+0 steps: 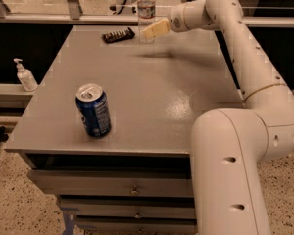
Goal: Move water bottle near rxbar chocolate
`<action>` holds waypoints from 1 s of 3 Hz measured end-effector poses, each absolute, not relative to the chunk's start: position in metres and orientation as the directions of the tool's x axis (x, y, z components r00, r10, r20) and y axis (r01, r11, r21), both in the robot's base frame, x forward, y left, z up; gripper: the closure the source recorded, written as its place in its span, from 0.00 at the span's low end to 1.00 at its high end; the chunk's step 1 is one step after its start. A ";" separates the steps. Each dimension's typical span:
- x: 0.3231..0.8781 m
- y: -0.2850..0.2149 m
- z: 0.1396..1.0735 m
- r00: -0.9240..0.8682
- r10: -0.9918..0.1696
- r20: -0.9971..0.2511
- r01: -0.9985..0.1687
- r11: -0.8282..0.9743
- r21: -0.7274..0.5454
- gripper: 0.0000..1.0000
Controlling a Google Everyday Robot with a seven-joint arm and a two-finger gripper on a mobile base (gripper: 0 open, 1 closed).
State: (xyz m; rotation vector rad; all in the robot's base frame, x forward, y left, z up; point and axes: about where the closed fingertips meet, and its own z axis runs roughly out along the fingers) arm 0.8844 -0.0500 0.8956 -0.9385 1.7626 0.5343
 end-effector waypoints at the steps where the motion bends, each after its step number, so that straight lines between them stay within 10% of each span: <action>1: 0.868 -0.100 0.908 -0.173 -0.346 -0.922 -0.777 0.623 -0.088 0.00; 3: 0.794 -0.202 0.936 -0.164 -0.267 -0.950 -0.771 0.636 -0.045 0.00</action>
Offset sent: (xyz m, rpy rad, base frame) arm -0.1159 -0.1783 0.0485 0.0076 -0.0505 -0.0960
